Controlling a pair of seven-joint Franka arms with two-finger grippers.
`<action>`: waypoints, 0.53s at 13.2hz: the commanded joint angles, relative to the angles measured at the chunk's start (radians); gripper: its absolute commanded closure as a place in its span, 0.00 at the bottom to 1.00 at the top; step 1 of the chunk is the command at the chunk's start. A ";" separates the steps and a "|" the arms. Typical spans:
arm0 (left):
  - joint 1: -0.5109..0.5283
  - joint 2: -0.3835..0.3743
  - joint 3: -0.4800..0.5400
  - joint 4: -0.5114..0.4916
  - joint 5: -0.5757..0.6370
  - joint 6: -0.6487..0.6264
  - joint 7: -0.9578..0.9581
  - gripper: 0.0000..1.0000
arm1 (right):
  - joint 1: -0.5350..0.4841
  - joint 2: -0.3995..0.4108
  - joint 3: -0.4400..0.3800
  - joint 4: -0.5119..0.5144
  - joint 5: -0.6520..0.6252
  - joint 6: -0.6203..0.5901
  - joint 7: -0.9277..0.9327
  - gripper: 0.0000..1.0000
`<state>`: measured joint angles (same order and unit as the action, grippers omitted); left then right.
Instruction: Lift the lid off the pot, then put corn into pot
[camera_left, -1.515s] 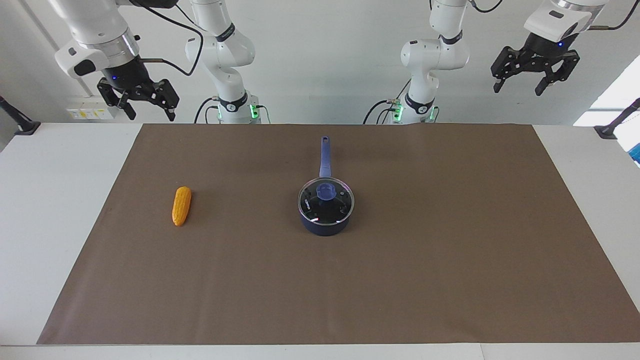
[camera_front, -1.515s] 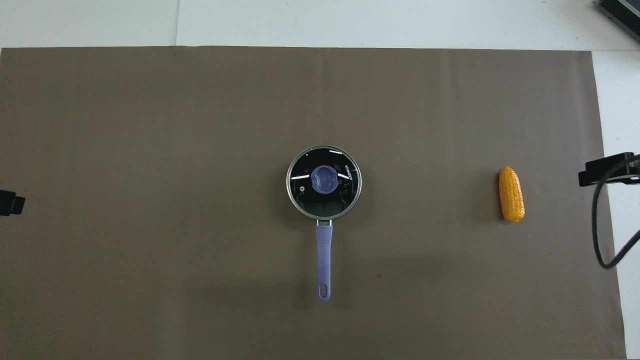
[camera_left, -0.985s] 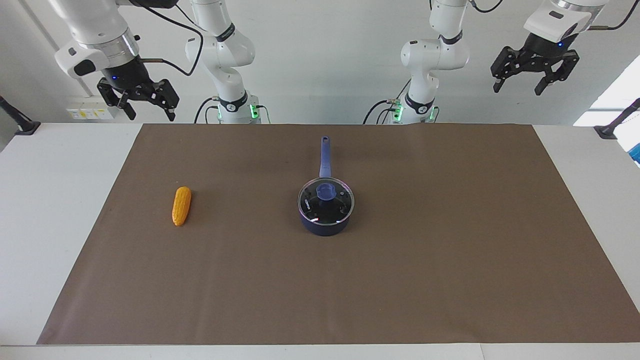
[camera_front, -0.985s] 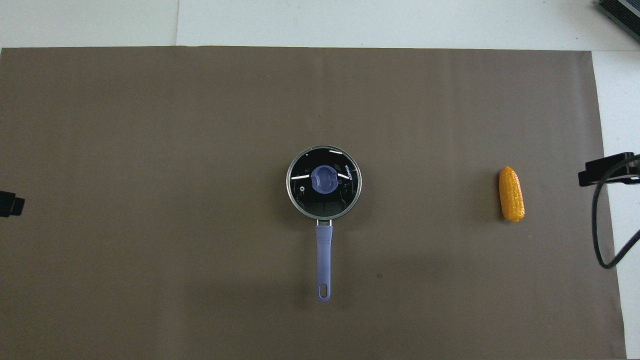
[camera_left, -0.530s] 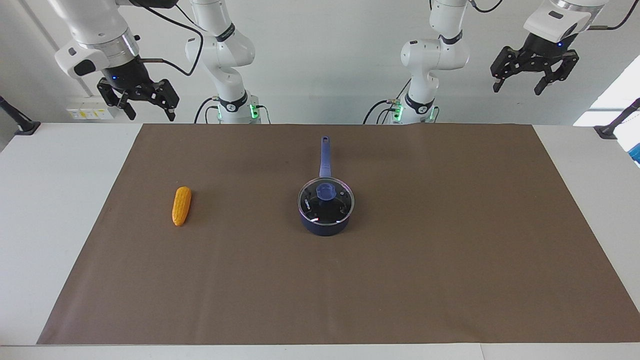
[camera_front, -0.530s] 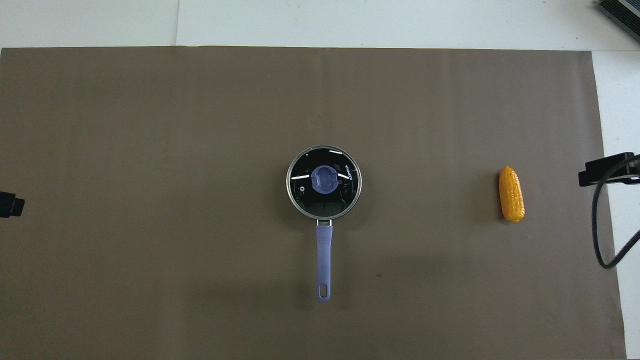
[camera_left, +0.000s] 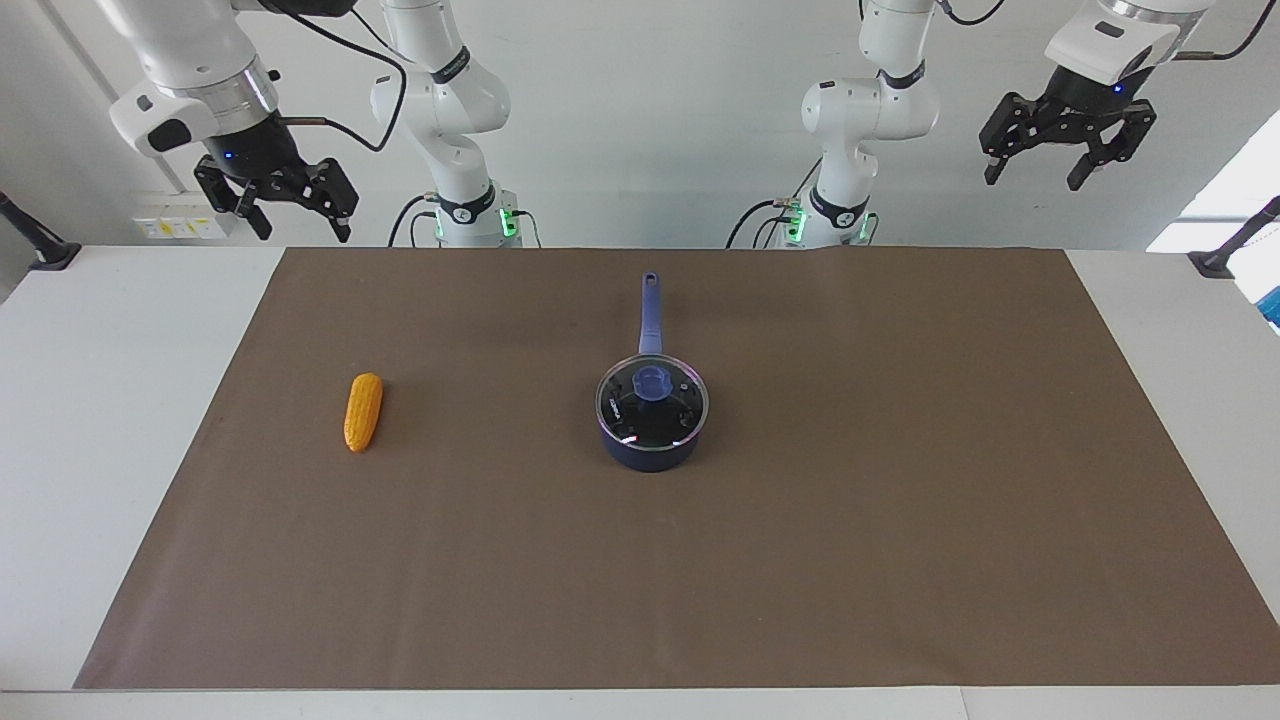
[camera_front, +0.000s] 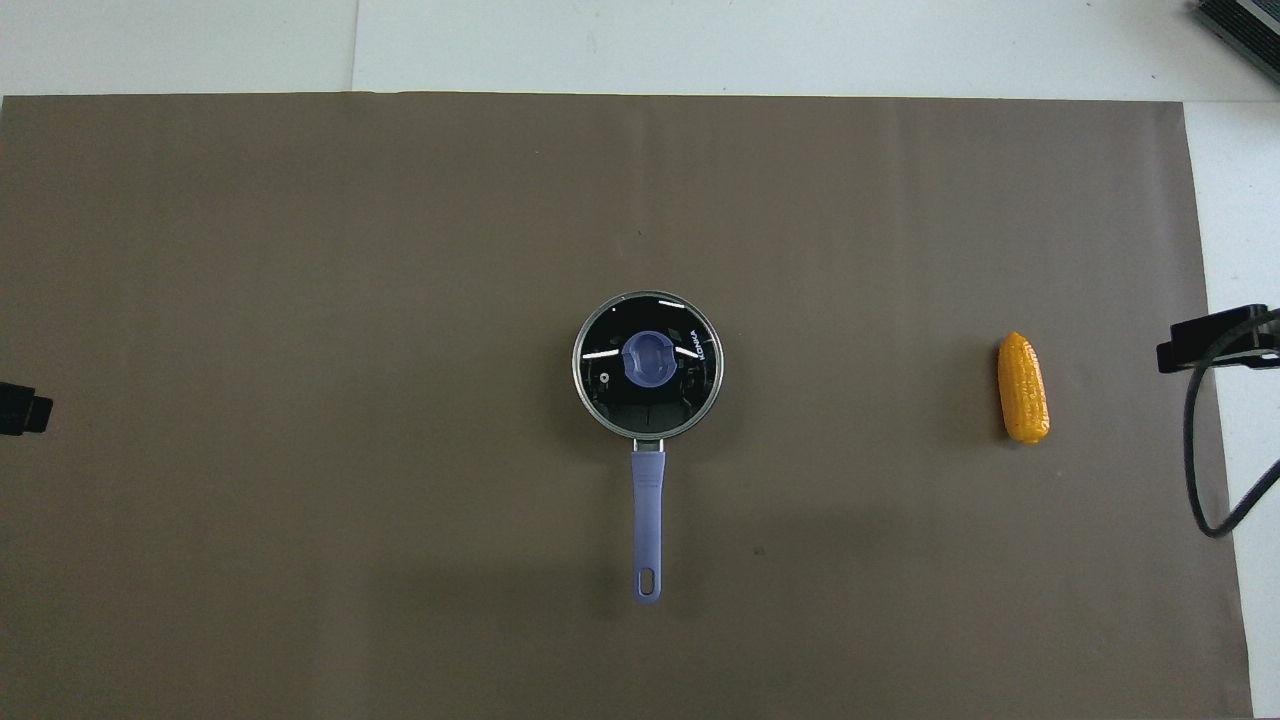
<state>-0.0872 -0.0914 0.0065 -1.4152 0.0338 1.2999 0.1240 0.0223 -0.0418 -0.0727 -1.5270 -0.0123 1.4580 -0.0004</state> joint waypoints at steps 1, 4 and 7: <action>0.004 -0.016 -0.002 -0.018 0.006 0.032 0.003 0.00 | -0.005 -0.018 0.007 -0.019 0.003 0.018 0.014 0.00; -0.008 -0.014 -0.003 -0.024 0.005 0.048 -0.003 0.00 | -0.005 -0.018 0.008 -0.019 0.003 0.018 0.014 0.00; -0.009 -0.011 -0.023 -0.024 0.005 0.078 -0.009 0.00 | -0.005 -0.018 0.007 -0.019 0.003 0.018 0.014 0.00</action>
<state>-0.0878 -0.0913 -0.0058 -1.4196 0.0337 1.3481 0.1240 0.0223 -0.0418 -0.0727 -1.5270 -0.0123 1.4580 -0.0004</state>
